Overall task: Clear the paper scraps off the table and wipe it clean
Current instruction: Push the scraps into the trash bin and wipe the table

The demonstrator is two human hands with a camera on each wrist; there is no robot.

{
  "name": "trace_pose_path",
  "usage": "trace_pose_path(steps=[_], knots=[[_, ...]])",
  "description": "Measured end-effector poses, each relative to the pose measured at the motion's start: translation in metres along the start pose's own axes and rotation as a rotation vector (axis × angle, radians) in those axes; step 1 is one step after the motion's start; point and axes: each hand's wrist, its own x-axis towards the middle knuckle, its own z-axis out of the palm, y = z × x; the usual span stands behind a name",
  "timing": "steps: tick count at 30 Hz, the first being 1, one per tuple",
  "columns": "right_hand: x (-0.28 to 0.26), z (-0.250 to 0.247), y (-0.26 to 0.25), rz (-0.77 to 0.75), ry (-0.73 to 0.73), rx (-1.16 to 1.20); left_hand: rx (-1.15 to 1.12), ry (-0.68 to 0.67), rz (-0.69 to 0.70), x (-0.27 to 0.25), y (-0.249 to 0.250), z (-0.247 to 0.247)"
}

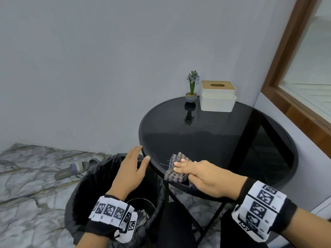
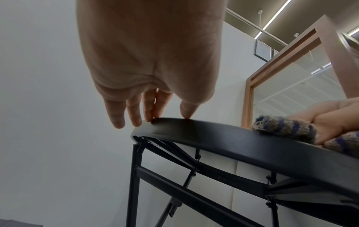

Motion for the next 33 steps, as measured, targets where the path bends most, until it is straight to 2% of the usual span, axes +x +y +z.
trace_pose_path(steps=[8,14,18,21,24,28,33], knots=[[0.024,-0.025,0.021,0.165,-0.023,-0.277,0.024,-0.025,-0.003,-0.002,0.01,0.003],[0.07,-0.033,0.026,0.297,-0.057,-0.32,0.036,-0.025,-0.031,-0.005,0.018,0.007],[0.076,-0.026,0.011,0.232,-0.098,-0.33,0.045,-0.017,-0.025,-0.006,0.017,0.007],[0.056,-0.017,0.004,0.138,-0.158,-0.314,0.043,-0.007,-0.016,-0.006,0.017,0.008],[0.029,-0.013,0.011,0.1,-0.14,-0.265,0.042,-0.015,-0.022,-0.007,0.016,0.008],[0.018,-0.024,0.028,0.171,-0.077,-0.263,0.033,-0.029,-0.027,-0.01,0.016,0.008],[0.048,-0.028,0.022,0.245,-0.081,-0.281,0.049,-0.021,-0.042,-0.011,0.021,0.012]])
